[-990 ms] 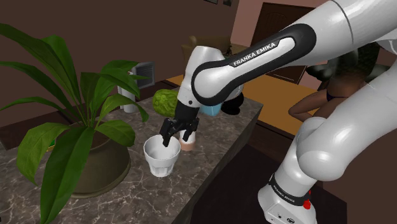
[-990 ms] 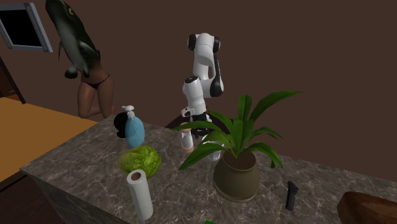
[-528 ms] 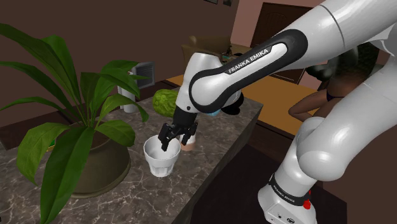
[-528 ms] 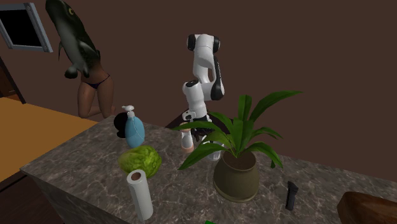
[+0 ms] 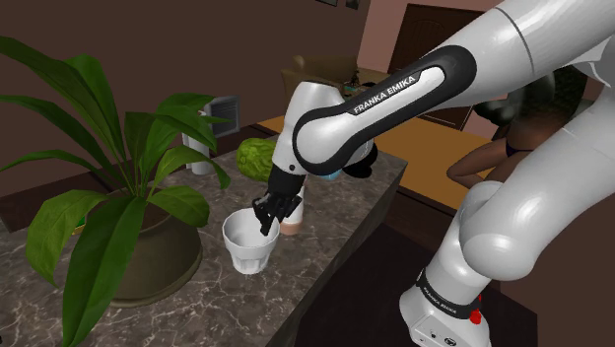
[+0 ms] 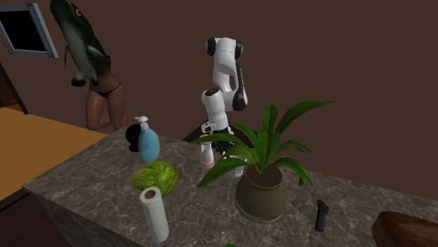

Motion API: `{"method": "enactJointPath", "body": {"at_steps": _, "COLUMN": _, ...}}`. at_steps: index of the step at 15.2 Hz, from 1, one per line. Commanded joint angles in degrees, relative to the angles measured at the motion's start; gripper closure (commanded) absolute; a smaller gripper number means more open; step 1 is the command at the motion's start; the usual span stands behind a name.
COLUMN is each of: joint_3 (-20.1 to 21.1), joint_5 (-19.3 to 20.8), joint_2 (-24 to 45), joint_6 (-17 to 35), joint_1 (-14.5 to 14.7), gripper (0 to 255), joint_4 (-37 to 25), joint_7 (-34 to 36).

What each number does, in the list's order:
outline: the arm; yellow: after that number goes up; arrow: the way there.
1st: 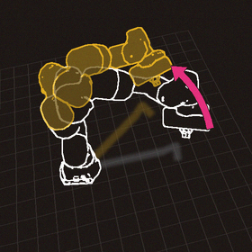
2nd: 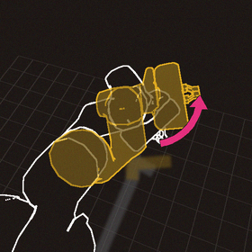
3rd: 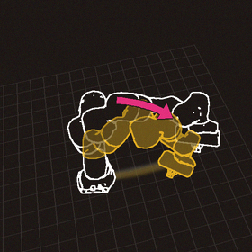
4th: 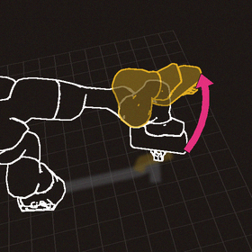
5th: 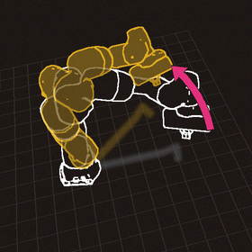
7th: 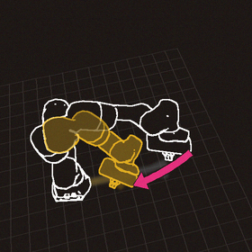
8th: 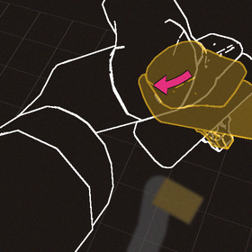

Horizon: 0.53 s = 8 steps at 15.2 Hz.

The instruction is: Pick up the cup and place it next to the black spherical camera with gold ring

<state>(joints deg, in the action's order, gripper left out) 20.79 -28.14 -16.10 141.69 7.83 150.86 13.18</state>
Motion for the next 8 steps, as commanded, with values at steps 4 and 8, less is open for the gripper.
{"method": "enactJointPath", "body": {"at_steps": 4, "joint_3": 0.0, "joint_5": 0.0, "joint_2": 0.0, "joint_6": 0.0, "joint_1": 0.0, "gripper": 255, "joint_4": 0.0, "joint_7": 0.0}}
{"method": "enactJointPath", "body": {"at_steps": 8, "joint_3": -0.3, "joint_5": 0.6, "joint_2": -1.9, "joint_6": -2.8, "joint_1": -0.2, "gripper": 255, "joint_4": -0.9, "joint_7": 0.7}}
